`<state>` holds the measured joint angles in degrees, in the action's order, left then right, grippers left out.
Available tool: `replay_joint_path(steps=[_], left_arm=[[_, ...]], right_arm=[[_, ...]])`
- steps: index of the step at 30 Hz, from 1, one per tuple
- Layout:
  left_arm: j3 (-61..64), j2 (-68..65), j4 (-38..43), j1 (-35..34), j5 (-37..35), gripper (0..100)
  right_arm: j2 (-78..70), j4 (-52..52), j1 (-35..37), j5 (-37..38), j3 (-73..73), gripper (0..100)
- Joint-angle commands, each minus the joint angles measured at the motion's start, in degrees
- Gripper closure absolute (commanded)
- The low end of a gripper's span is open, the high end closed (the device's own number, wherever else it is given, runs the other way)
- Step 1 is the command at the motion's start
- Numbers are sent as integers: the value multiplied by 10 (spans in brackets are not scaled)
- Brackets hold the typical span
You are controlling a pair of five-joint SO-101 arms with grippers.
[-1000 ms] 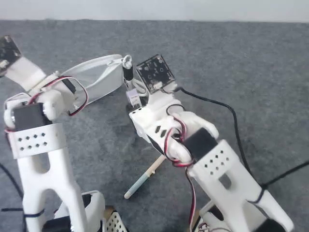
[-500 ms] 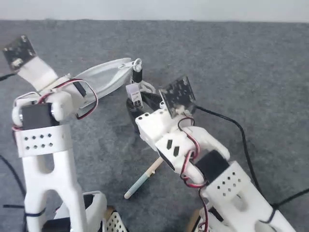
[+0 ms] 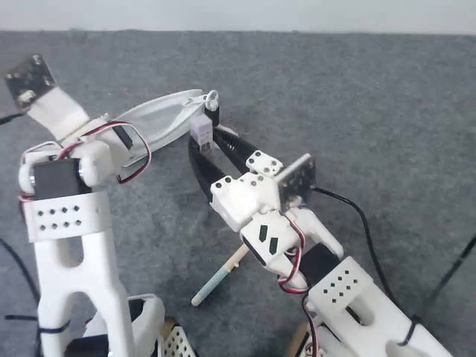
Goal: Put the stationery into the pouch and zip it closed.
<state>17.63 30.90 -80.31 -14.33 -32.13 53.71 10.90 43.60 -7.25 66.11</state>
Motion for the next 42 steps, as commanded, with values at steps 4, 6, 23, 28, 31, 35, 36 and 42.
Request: replay_joint_path(steps=[4,6,23,28,31,35,36,42], left_arm=[[-15,8,-2,7,-8,988],[-15,8,-2,7,-8,988],[-12,6,-1,7,-8,988],[-12,4,-1,7,-8,988],[-12,4,-1,7,-8,988],[-7,4,7,7,-8,988],[-3,4,14,7,-9,988],[7,8,27,7,-9,988]], right_arm=[[12,73,1,-2,-11,991],[-15,101,1,-1,-28,991],[-393,302,-22,0,-271,991],[-517,373,-12,67,-303,991],[-590,473,-11,121,-305,991],[-668,547,-6,164,-305,991],[-684,555,-5,169,-305,991],[-716,567,-5,171,-306,991]])
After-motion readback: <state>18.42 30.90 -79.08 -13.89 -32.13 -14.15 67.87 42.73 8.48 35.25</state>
